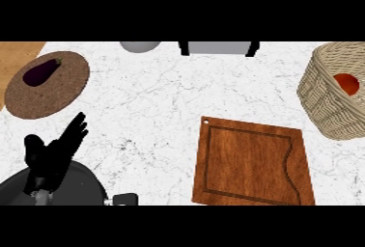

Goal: Pick the tomato from the cutting board and place it in the basket

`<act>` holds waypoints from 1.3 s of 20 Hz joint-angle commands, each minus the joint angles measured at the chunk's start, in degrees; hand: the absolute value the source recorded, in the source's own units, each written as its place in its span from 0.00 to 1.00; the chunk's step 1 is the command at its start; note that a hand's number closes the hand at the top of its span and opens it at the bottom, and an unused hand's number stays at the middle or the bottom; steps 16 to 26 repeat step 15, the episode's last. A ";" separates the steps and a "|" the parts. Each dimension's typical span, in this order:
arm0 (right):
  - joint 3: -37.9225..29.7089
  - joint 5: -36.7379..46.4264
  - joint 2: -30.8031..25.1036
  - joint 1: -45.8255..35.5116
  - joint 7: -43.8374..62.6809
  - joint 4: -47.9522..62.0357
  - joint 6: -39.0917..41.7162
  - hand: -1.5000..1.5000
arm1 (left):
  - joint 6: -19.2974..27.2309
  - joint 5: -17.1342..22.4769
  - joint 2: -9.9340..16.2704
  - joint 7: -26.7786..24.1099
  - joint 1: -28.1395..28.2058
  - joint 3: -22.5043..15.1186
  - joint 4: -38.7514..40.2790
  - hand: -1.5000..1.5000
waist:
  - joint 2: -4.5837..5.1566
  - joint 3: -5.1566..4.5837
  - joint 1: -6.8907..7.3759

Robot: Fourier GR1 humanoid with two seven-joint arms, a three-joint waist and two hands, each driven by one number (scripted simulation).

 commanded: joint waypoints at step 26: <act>-11.01 -4.49 -10.70 -5.62 -7.77 24.25 6.42 0.00 | 0.65 -0.78 -3.47 1.91 3.80 -1.70 6.20 0.50 | 1.25 -1.20 -1.07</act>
